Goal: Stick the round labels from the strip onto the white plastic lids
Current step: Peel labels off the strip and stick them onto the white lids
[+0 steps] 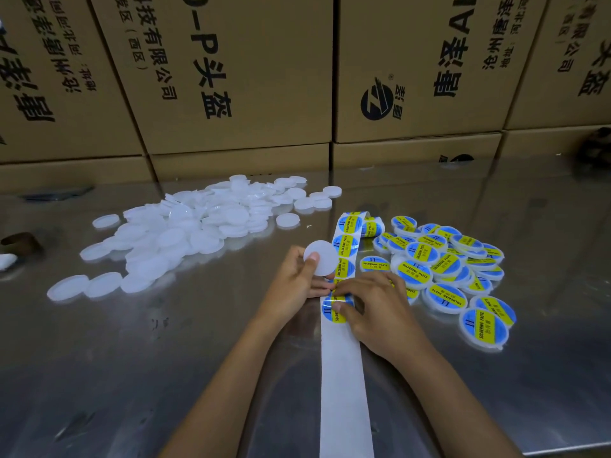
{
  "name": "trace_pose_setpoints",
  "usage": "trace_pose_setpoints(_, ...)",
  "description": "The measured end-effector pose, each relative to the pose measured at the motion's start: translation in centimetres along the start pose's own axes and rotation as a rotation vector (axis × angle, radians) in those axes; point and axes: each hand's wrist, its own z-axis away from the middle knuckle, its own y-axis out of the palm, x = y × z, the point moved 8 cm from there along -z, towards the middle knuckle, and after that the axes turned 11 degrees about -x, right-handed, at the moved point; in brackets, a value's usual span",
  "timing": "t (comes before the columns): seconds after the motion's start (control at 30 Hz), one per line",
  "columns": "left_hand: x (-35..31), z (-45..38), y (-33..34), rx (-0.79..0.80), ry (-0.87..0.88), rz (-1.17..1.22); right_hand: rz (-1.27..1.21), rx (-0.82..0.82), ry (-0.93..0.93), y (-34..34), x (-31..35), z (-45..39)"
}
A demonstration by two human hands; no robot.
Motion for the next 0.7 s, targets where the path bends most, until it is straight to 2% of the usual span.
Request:
trace_pose_setpoints(0.27,0.2,-0.4,-0.4,-0.046,0.012,-0.041,-0.107,-0.043,-0.058,-0.5,1.4,-0.3)
trace_pose_setpoints(0.33,0.2,-0.6,-0.7,-0.069,0.023,-0.04,-0.259,-0.084,0.002,-1.0,1.4,-0.3)
trace_pose_setpoints(0.43,0.5,-0.7,-1.2,-0.106,-0.01,0.001,-0.493,-0.168,0.188,-1.6,0.5,-0.5)
trace_pose_setpoints(0.57,1.0,-0.6,-1.8,-0.144,-0.135,0.238,-0.775,-0.238,0.387,-2.2,-0.4,-2.0)
trace_pose_setpoints(0.7,0.2,-0.5,-1.6,-0.088,-0.228,0.509,-0.892,-0.133,0.481,-1.6,-0.5,-4.1)
